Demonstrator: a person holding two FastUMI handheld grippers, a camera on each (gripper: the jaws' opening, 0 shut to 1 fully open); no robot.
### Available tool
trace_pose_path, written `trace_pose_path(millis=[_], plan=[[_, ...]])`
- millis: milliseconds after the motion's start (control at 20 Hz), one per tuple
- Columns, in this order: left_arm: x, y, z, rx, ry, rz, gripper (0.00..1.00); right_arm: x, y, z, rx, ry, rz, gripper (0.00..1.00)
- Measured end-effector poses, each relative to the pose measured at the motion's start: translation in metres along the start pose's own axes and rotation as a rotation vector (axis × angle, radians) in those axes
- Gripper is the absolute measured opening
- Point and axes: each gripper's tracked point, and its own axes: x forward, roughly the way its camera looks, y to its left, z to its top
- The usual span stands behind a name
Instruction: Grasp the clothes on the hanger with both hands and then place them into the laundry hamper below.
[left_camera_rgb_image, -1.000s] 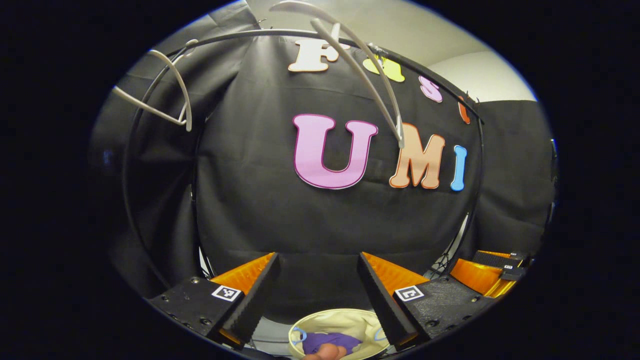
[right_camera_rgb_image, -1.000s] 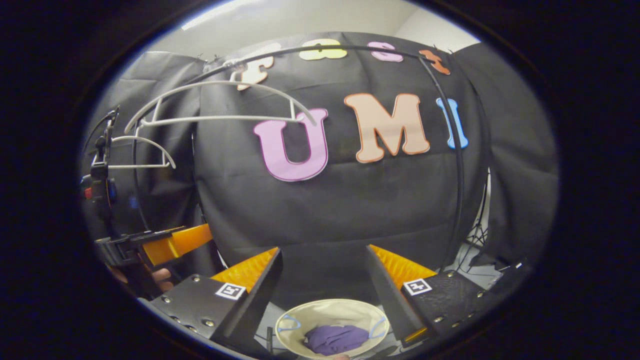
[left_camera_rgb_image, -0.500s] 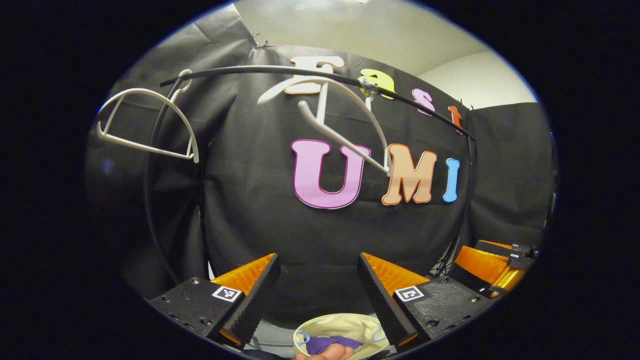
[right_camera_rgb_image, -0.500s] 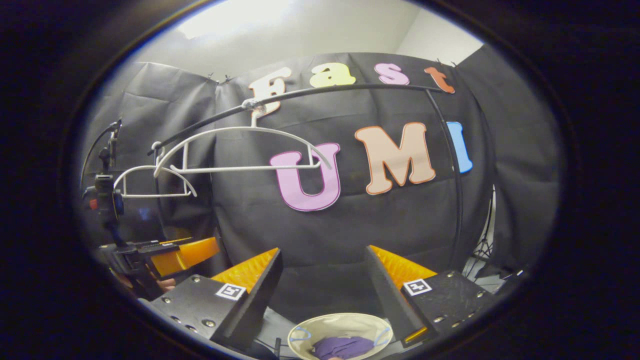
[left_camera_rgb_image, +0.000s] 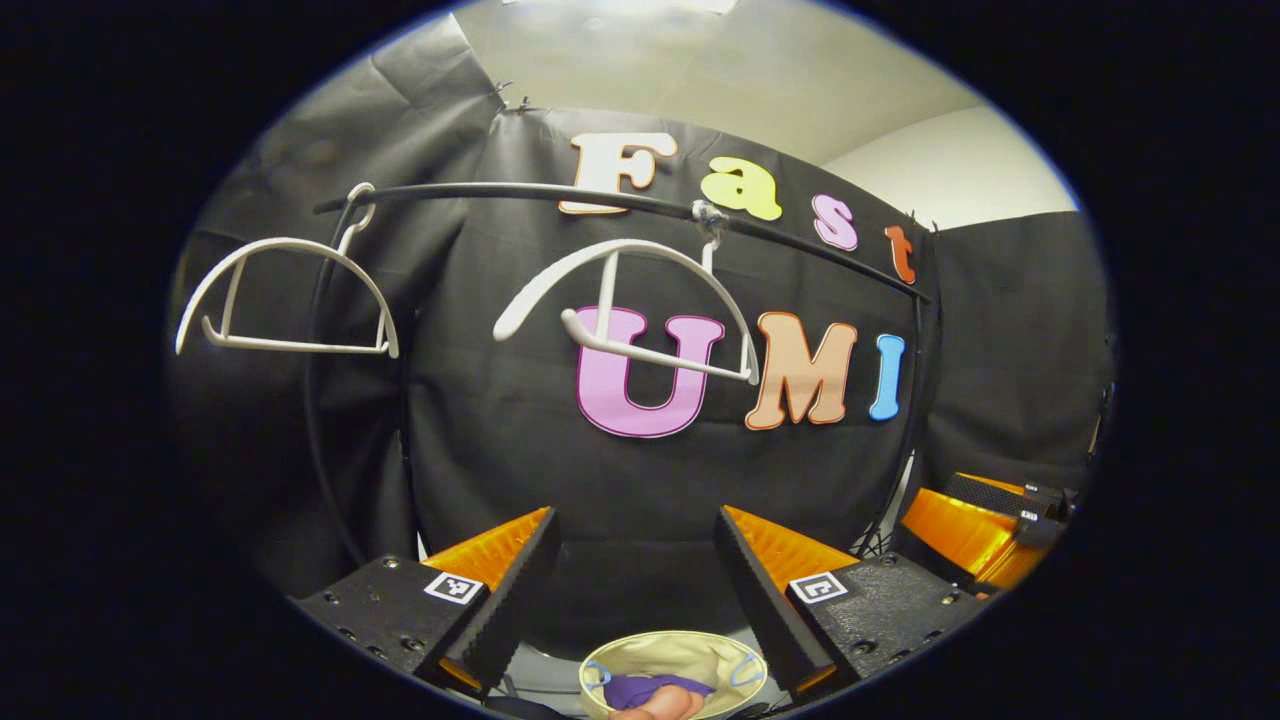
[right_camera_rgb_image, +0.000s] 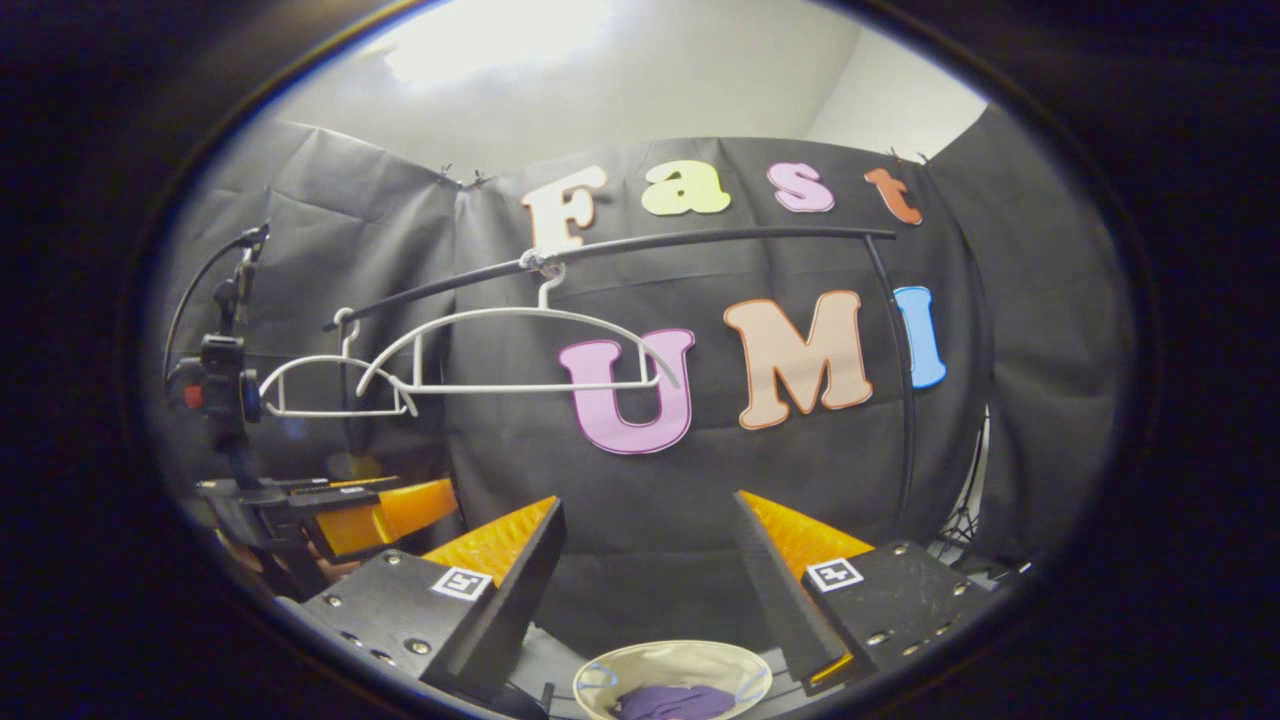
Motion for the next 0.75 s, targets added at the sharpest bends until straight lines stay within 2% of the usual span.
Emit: trace_pose_path(millis=[50,100,350,750], plan=[[-0.002,-0.006,0.001,0.005,-0.002,-0.003,0.92,-0.005,0.0,-0.001,-0.004,-0.003,0.008,0.93],[-0.005,-0.012,-0.001,0.009,-0.002,-0.006,0.92,-0.01,-0.001,-0.001,-0.008,-0.005,0.015,1.0],[-0.013,-0.039,-0.005,0.043,-0.008,0.016,0.92,-0.04,-0.021,0.0,-0.028,-0.039,0.02,0.99],[-0.028,-0.071,0.012,0.017,-0.143,0.075,0.92,-0.078,-0.062,-0.002,-0.005,-0.063,0.036,0.99]])
